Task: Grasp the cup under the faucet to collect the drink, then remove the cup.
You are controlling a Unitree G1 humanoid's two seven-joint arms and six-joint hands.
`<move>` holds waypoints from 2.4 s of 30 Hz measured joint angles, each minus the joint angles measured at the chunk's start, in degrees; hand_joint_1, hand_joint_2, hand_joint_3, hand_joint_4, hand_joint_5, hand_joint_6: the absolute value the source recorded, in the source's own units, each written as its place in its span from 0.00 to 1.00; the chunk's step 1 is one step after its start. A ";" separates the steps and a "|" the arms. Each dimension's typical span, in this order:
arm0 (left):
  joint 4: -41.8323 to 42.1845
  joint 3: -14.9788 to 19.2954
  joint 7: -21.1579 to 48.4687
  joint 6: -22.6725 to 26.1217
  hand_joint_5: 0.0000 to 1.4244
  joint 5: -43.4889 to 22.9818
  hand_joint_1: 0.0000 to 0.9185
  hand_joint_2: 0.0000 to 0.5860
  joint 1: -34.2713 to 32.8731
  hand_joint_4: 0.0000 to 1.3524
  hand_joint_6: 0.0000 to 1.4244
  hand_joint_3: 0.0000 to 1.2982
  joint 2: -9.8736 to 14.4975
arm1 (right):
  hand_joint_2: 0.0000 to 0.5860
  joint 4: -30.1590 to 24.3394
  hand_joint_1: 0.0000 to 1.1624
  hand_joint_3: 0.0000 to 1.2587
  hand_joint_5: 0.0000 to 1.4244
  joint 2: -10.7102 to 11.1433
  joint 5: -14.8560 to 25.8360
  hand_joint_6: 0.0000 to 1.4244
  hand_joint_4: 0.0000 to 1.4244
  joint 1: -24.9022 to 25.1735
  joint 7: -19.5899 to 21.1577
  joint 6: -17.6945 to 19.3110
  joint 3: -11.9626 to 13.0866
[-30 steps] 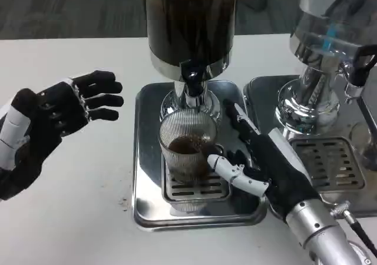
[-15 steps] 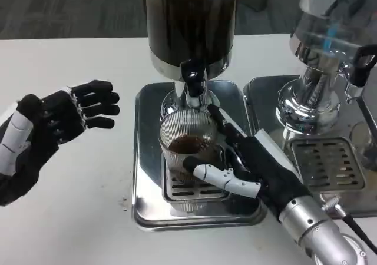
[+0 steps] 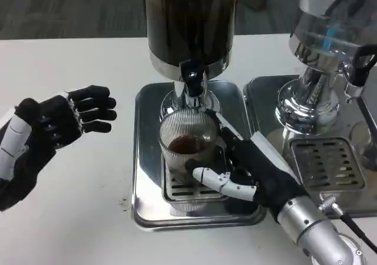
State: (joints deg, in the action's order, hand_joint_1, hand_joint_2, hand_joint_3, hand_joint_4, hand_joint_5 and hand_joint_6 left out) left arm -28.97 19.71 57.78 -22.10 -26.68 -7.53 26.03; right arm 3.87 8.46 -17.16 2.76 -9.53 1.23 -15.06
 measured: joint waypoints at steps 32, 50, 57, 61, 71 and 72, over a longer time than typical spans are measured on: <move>0.83 0.00 -1.51 0.01 0.22 0.00 0.00 0.21 2.50 0.23 0.24 0.27 0.20 | 0.65 0.00 0.55 0.00 0.00 -2.15 -4.48 0.00 0.00 0.51 4.62 -2.51 -3.47; 1.04 -0.04 -1.53 0.01 0.22 0.21 0.00 0.21 2.61 0.24 0.25 0.28 0.43 | 0.15 0.02 0.44 0.00 0.00 -3.15 -3.90 0.07 0.00 0.23 6.29 -2.09 -3.54; 1.02 -0.19 -1.52 0.02 0.23 0.42 0.00 0.21 2.58 0.24 0.26 0.28 0.50 | 0.09 0.17 0.39 0.00 0.01 -3.32 -3.83 0.08 0.00 -0.26 7.20 -0.86 -3.65; 0.96 -0.26 -1.52 0.02 0.23 0.48 0.00 0.22 2.54 0.24 0.26 0.28 0.55 | 0.08 0.20 0.38 0.00 0.00 -3.41 -4.00 0.08 0.00 -0.56 7.81 -0.79 -3.95; 0.90 -0.28 -1.52 0.02 0.23 0.52 0.00 0.22 2.54 0.24 0.27 0.29 0.74 | 0.04 0.21 0.35 0.00 0.00 -3.41 -6.20 0.02 0.00 -0.64 9.90 -0.79 -5.06; 0.90 -0.28 -1.52 0.03 0.23 0.52 0.00 0.22 2.55 0.24 0.27 0.29 0.75 | 0.04 0.21 0.35 0.00 0.00 -3.41 -6.37 0.01 0.00 -0.64 10.25 -0.79 -5.22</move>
State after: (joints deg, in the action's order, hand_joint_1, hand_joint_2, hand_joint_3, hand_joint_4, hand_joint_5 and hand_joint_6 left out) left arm -28.07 19.43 56.26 -22.08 -26.16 -4.98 26.78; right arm 4.08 5.05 -23.53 2.12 0.72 0.44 -20.28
